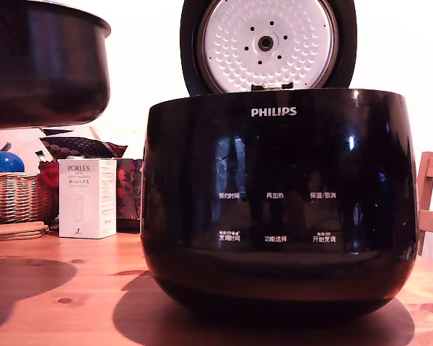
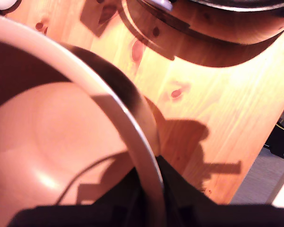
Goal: Place the pot you are holding inside the rice cooker
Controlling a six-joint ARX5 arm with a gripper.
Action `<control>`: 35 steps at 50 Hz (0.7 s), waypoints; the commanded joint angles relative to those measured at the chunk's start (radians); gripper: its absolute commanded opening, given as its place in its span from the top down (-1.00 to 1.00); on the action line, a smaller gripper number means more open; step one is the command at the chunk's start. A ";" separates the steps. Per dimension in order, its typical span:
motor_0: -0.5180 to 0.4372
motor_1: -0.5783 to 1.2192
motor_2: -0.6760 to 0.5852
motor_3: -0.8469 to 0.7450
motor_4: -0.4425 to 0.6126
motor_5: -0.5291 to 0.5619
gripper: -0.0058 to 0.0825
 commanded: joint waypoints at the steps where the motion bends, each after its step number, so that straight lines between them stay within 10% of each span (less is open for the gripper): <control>1: -0.003 -0.012 0.014 0.023 -0.008 -0.025 0.92; 35: -0.069 -0.012 0.050 0.028 0.073 -0.032 0.92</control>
